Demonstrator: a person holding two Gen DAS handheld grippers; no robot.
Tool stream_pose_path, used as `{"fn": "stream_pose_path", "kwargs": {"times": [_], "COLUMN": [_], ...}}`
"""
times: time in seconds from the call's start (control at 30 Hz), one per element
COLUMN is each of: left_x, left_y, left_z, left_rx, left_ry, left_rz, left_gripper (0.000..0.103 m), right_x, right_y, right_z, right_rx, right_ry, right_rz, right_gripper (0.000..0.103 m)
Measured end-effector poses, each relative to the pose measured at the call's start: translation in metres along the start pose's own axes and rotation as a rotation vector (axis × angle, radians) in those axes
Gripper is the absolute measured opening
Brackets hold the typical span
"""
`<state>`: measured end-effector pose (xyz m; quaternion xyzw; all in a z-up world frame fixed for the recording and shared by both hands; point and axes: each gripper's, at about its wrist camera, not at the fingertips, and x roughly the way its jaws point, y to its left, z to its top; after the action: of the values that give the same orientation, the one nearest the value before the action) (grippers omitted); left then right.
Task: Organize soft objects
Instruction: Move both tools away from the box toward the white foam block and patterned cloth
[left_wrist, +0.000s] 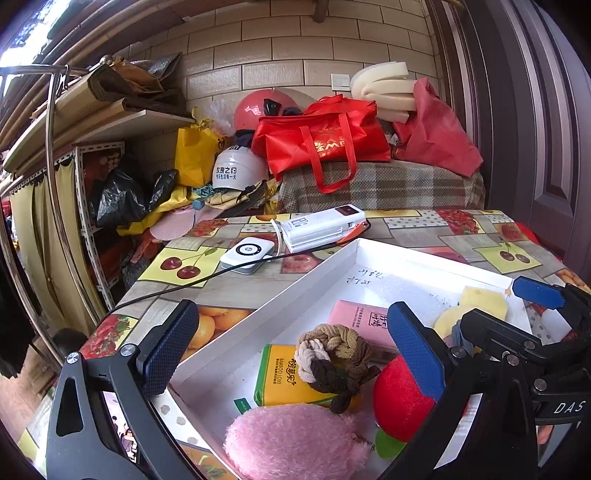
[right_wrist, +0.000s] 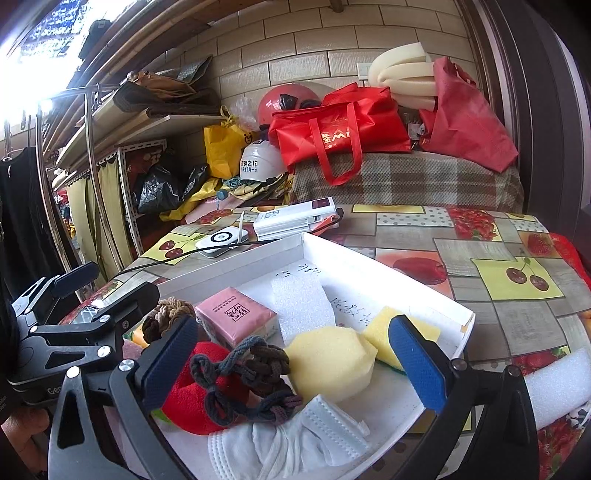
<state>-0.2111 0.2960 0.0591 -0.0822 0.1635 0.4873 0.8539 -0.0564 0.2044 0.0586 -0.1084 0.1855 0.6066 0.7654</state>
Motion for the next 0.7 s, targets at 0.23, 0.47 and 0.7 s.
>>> {"fn": "stream_pose_path", "kwargs": {"times": [0.23,0.47,0.7], "left_x": [0.0,-0.007,-0.017], "left_y": [0.0,-0.003,-0.009], "left_z": [0.001,-0.003,-0.007], "left_rx": [0.0,0.012,0.024], "left_ry": [0.0,-0.043,-0.071], "left_rz": [0.001,0.038,0.074], "left_gripper": [0.103,0.103,0.103], "right_x": [0.0,-0.006,-0.033], "right_y": [-0.001,0.001,0.008], "right_z": [0.0,-0.004,-0.009], "right_rx": [0.002,-0.003,-0.032], "right_ry": [0.0,-0.036,-0.152], "right_rz": [0.0,-0.009,-0.017], "right_gripper": [0.103,0.103,0.103]}}
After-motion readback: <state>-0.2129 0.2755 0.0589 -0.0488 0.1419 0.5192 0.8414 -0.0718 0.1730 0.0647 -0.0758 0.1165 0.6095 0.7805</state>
